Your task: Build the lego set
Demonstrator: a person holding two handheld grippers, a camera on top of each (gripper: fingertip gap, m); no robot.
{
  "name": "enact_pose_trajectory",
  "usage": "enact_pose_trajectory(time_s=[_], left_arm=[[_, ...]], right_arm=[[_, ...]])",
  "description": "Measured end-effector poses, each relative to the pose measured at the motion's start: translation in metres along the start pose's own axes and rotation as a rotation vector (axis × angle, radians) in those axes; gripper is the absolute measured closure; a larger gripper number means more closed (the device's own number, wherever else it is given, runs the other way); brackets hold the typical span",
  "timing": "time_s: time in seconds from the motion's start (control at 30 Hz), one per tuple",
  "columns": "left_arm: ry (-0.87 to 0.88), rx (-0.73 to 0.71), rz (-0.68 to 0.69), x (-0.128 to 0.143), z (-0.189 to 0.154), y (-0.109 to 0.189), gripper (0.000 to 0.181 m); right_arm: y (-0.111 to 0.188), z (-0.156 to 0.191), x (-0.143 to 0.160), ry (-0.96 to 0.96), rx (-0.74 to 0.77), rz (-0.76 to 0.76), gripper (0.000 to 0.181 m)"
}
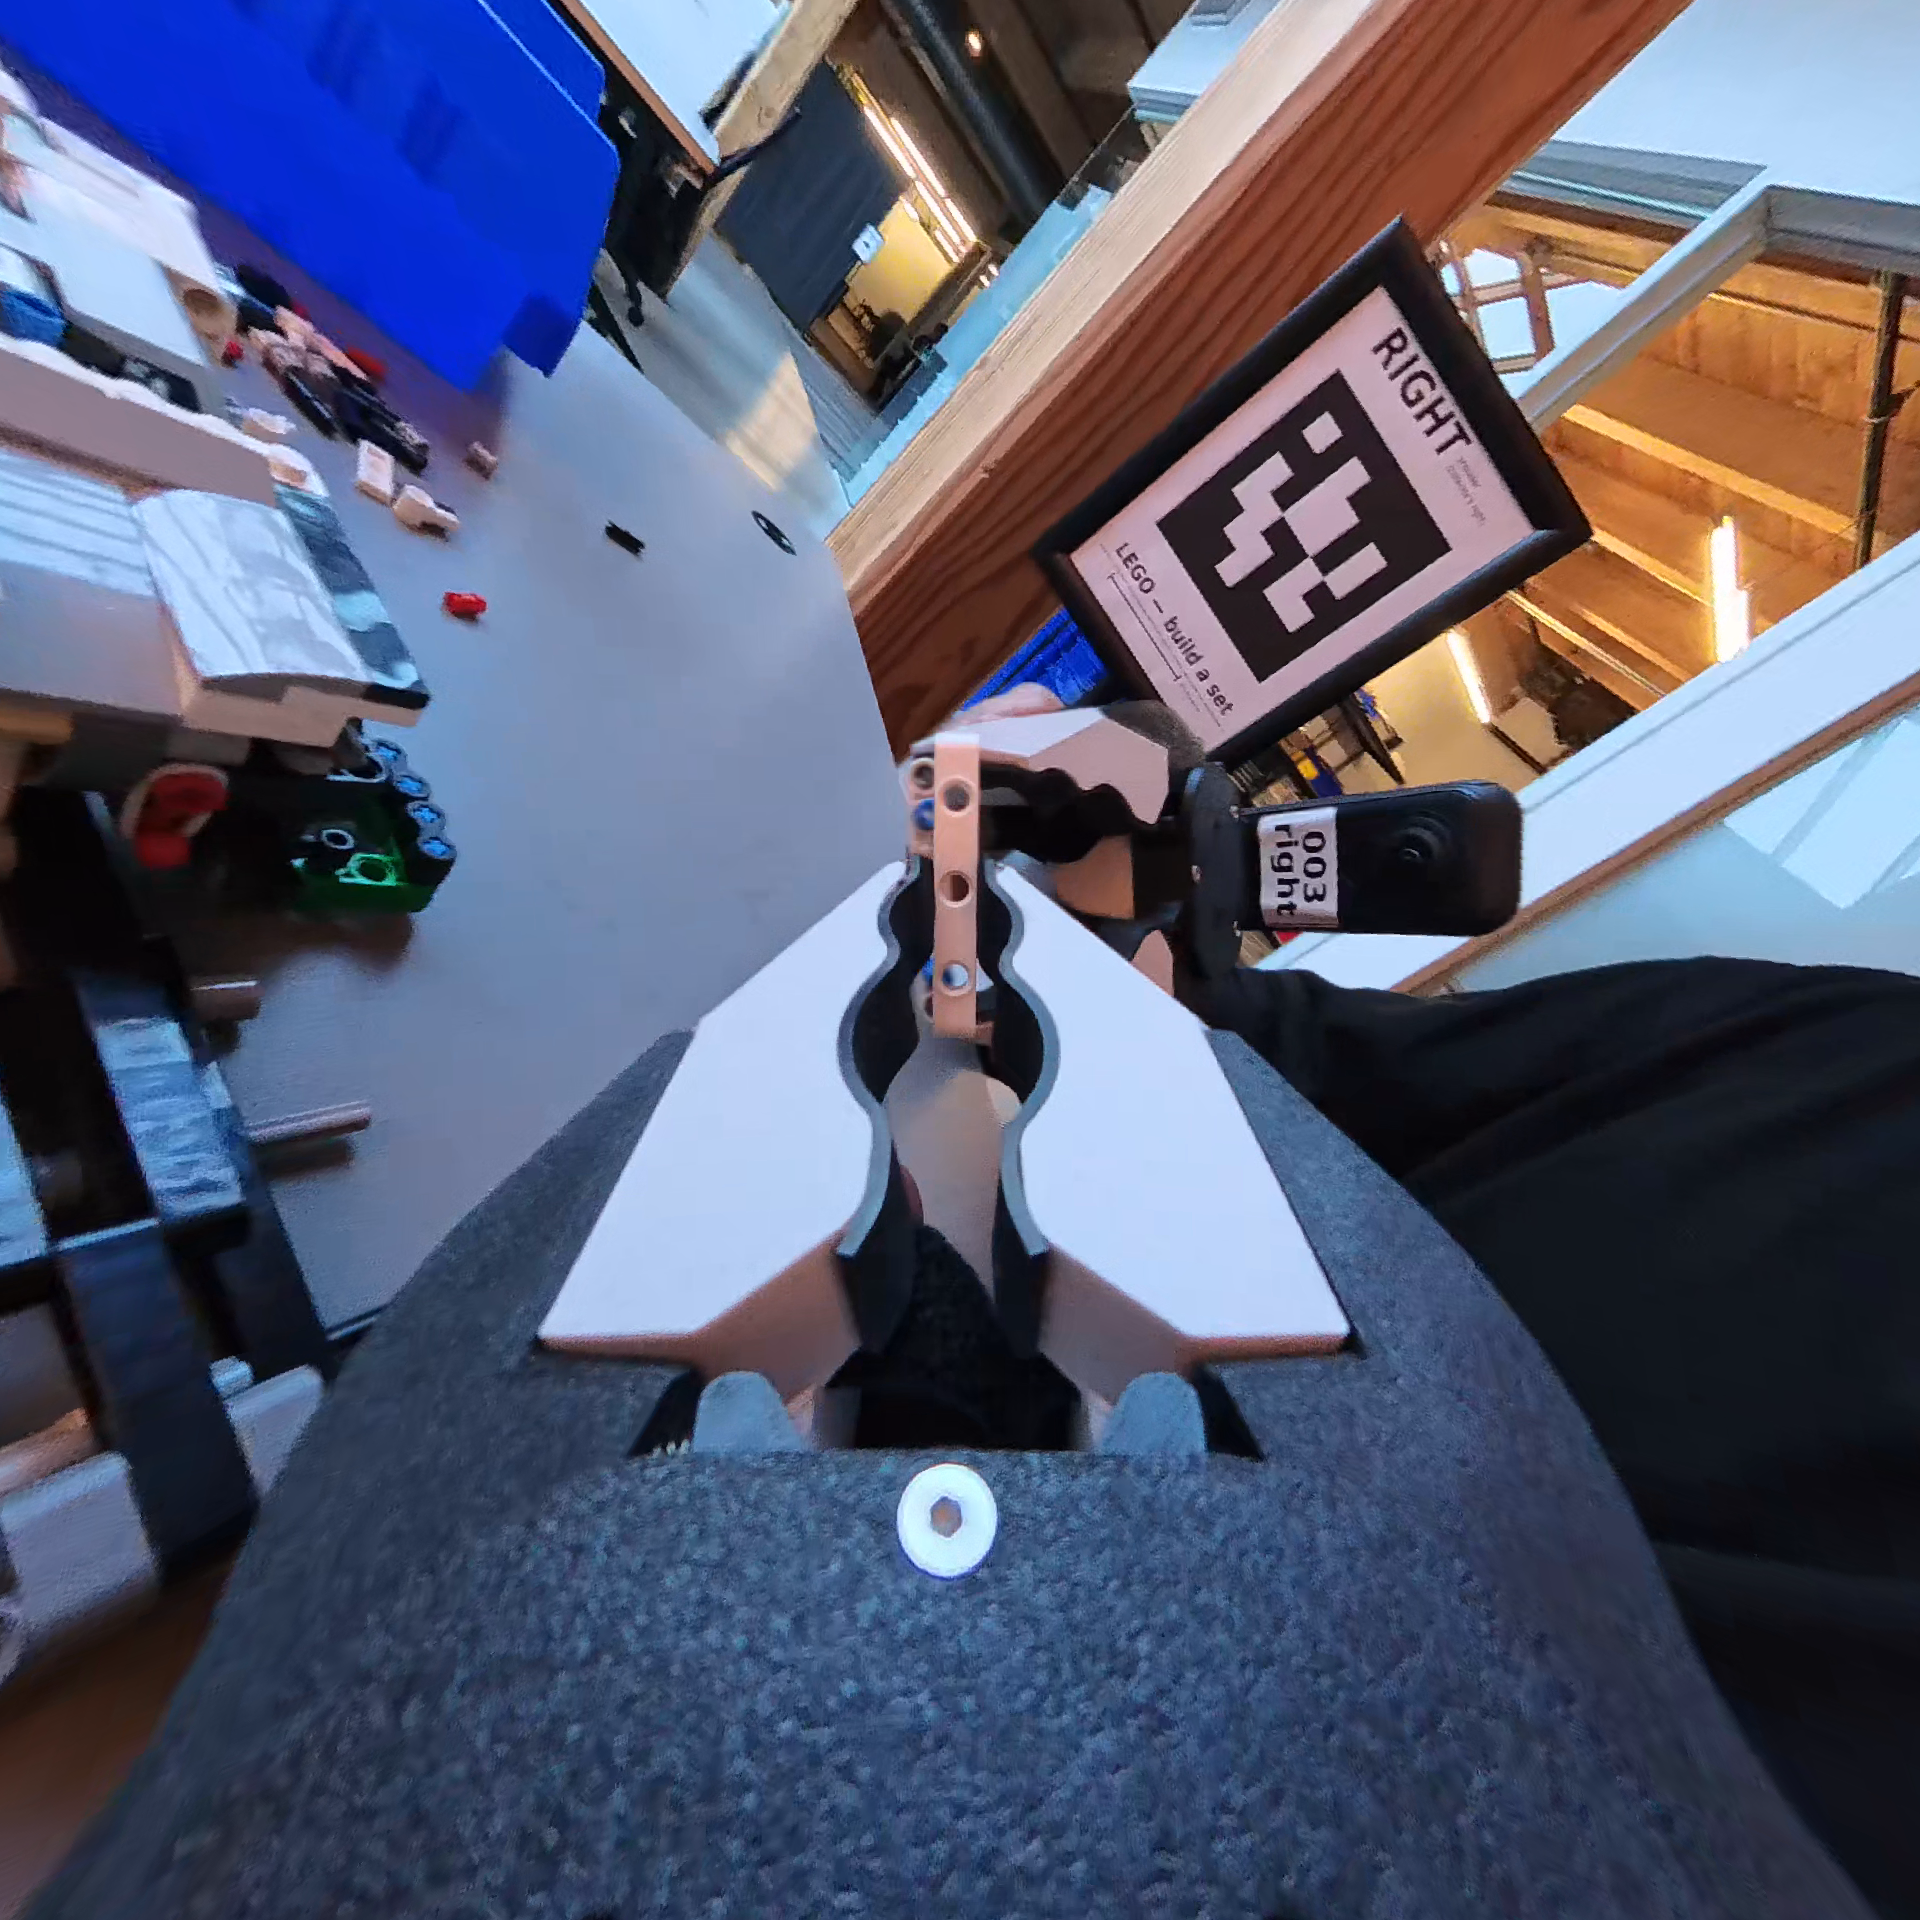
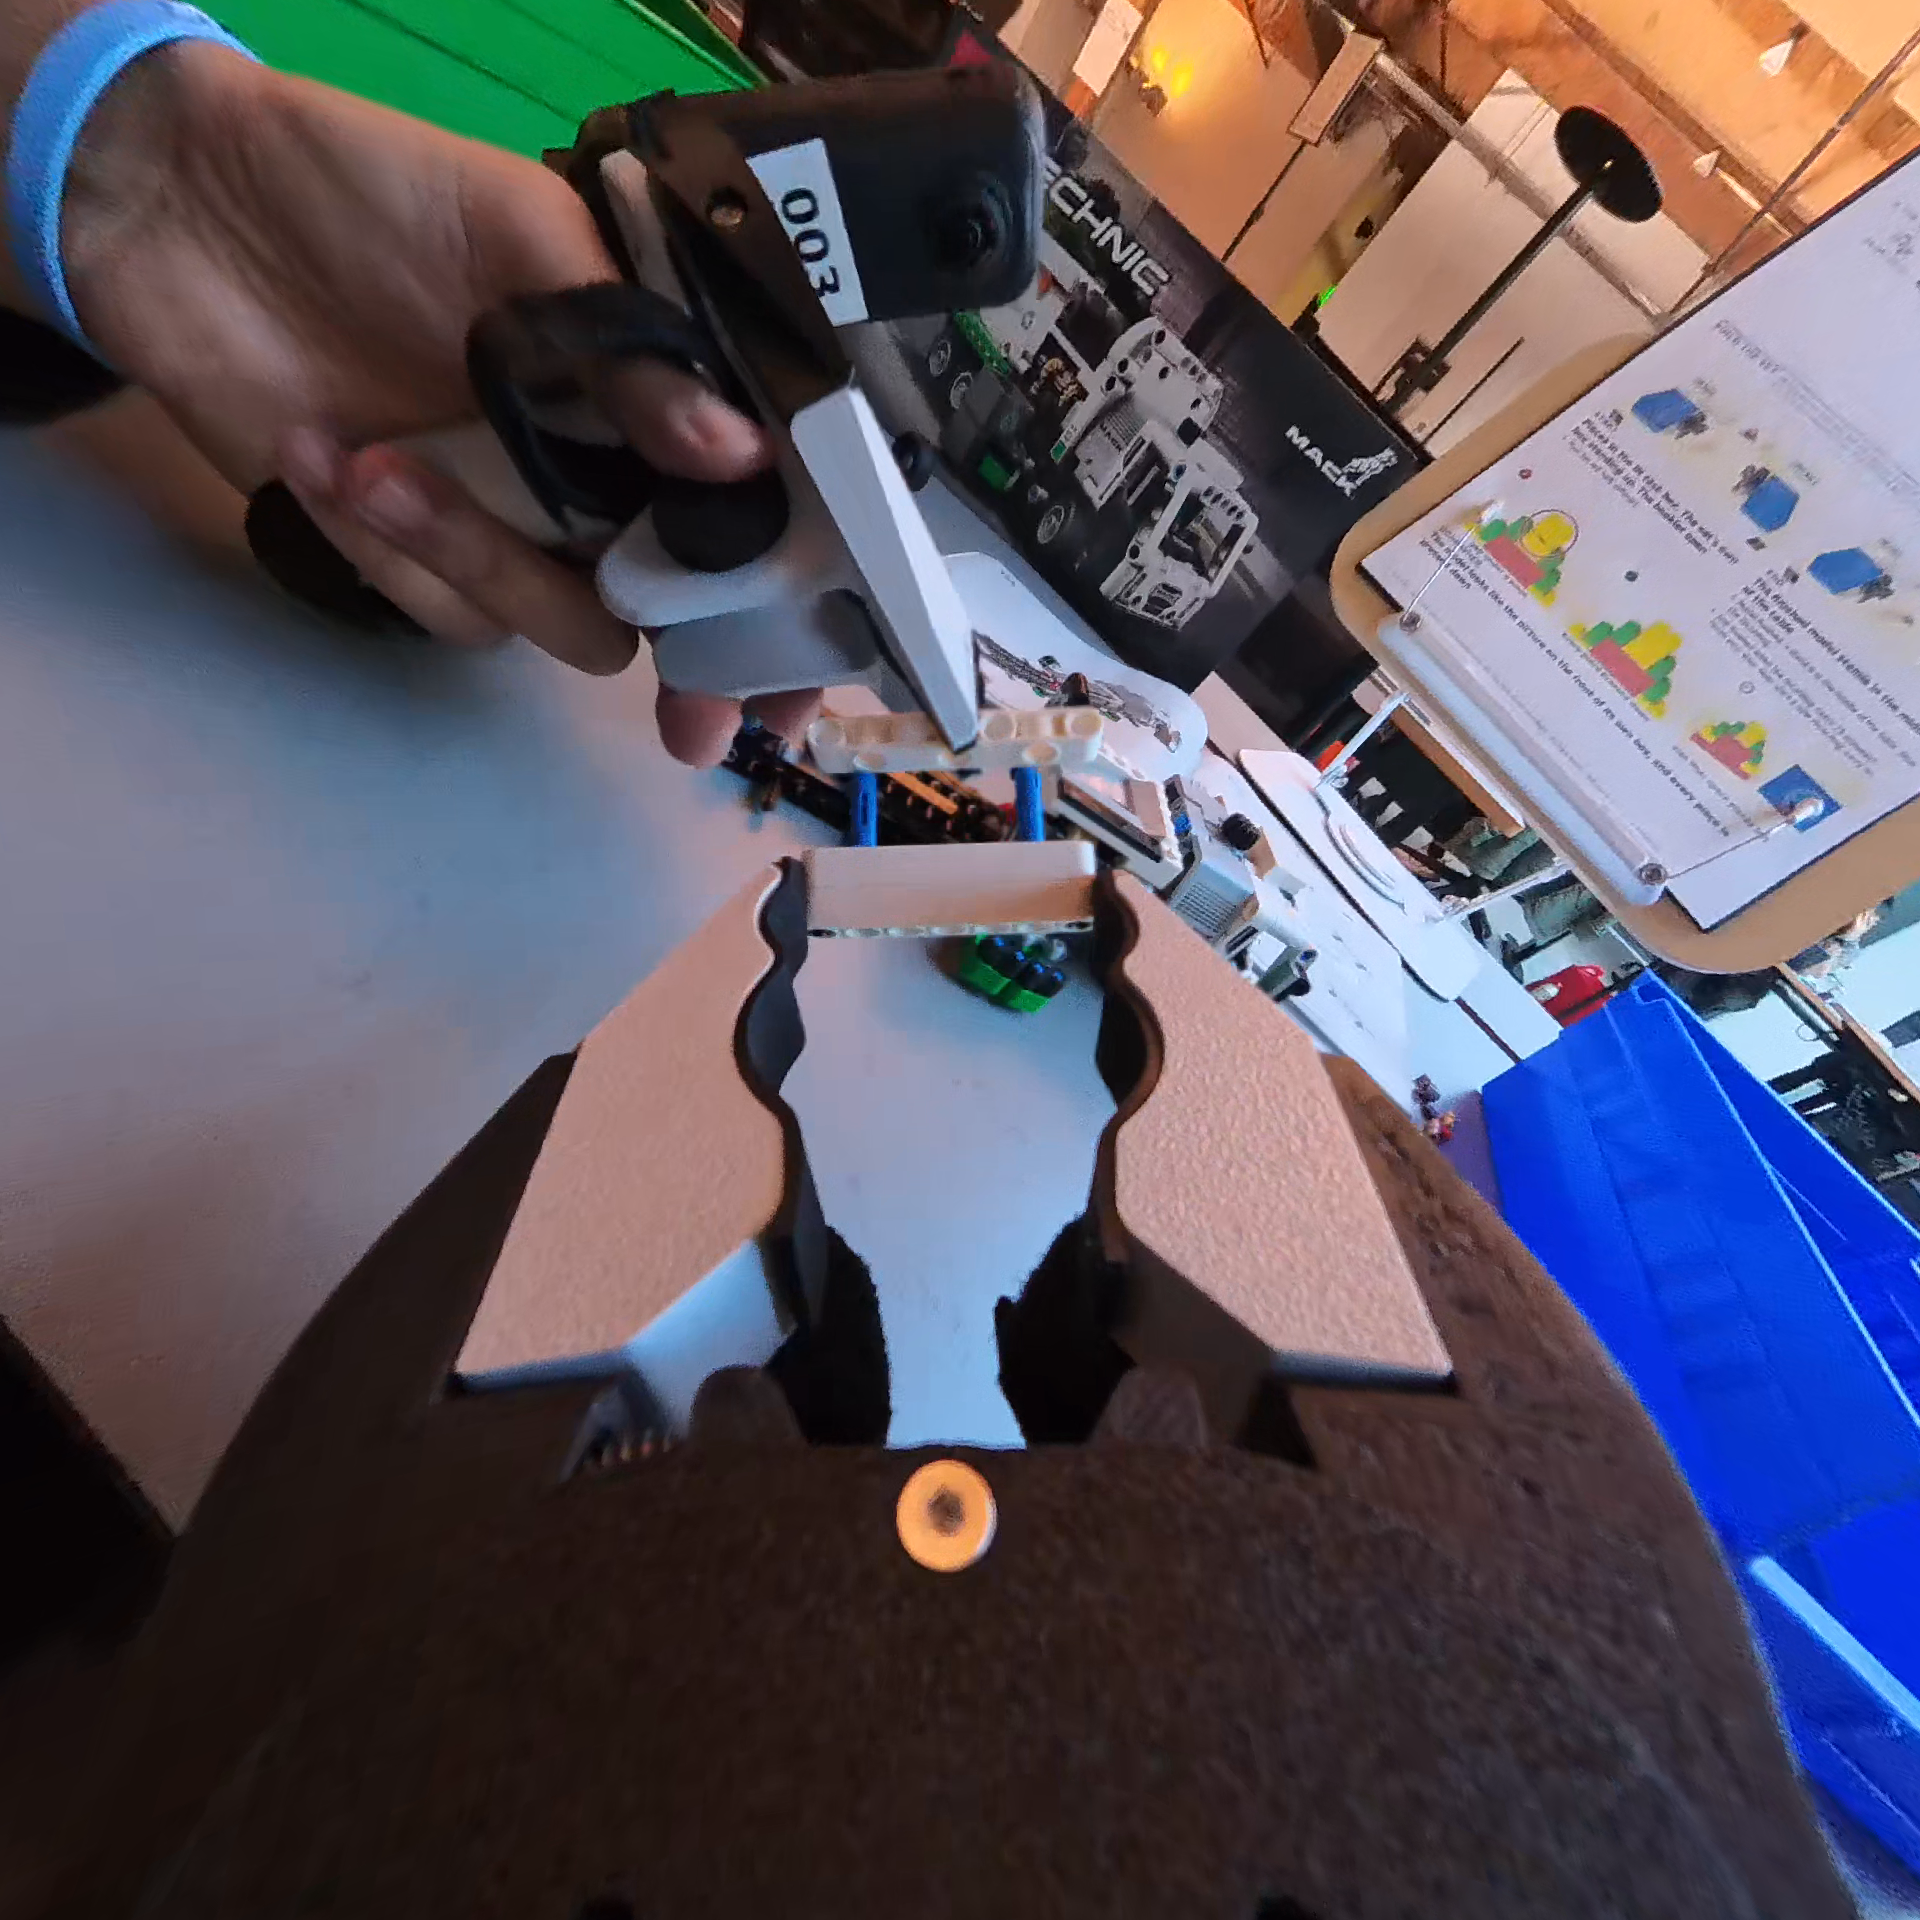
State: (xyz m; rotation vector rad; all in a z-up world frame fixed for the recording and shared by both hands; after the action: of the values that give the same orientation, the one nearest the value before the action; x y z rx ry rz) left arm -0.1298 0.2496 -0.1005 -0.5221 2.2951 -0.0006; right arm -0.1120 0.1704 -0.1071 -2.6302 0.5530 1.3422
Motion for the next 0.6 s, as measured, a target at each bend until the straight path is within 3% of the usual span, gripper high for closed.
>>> enact_pose_trajectory(time_s=[0.6], left_arm=[[-0.049, -0.09, 0.041, 0.0052, 0.0086, -0.0031, 0.175]], right_arm=[[0.0, 0.0013, 0.0041, -0.001, 0.022, -0.052, 0.127]])
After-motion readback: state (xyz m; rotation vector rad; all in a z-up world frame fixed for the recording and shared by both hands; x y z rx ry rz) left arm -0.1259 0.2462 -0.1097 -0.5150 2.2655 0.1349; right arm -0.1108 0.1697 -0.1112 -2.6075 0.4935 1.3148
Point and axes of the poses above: each gripper's, where its closed fingertips meet, y back along the fingers, x out of its underside, z = x × y across the jaws, the point moved 4 cm from there along y, back along the fingers, and after that the axes turned 14 degrees about x, right-handed, at the moved point
